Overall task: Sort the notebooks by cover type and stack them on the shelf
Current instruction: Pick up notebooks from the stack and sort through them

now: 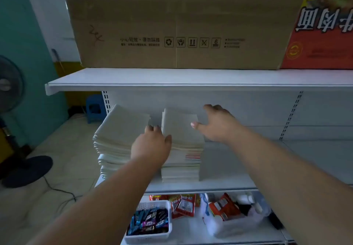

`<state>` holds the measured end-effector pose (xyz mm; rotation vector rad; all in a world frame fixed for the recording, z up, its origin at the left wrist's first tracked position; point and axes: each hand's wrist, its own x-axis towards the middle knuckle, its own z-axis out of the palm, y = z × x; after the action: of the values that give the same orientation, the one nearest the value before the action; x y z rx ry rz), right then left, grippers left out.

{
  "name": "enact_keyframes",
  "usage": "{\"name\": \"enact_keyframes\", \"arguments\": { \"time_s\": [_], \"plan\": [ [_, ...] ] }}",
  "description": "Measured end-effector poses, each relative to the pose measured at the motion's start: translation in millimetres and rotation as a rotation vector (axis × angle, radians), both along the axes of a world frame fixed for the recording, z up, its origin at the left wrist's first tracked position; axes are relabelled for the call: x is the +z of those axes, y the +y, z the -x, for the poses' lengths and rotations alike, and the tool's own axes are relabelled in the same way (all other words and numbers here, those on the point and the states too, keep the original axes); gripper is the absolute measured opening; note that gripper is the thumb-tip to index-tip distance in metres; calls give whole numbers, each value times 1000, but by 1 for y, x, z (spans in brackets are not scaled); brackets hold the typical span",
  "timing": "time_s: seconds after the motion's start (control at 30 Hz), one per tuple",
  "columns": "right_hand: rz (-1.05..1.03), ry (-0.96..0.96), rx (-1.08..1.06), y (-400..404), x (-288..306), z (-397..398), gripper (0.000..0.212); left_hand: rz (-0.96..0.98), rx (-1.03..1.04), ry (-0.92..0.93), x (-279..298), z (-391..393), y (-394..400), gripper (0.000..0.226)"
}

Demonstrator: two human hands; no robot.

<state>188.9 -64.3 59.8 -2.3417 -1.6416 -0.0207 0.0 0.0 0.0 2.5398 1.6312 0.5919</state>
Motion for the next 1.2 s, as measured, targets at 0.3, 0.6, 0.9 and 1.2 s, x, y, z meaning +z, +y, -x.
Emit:
{"name": "enact_keyframes", "arguments": {
  "time_s": [0.3,0.6,0.9,1.2],
  "plan": [
    [60,16,33,45,-16,-20,77,114,131,168,9,-34,51,54],
    [54,49,63,56,-44,-25,74,274,161,-65,22,-9,50,12],
    [41,104,-45,47,-62,-27,59,379,128,-148,21,-17,47,15],
    [89,180,-105,56,-72,-29,50,579,88,-1224,4,20,18,26]
  ]
}}
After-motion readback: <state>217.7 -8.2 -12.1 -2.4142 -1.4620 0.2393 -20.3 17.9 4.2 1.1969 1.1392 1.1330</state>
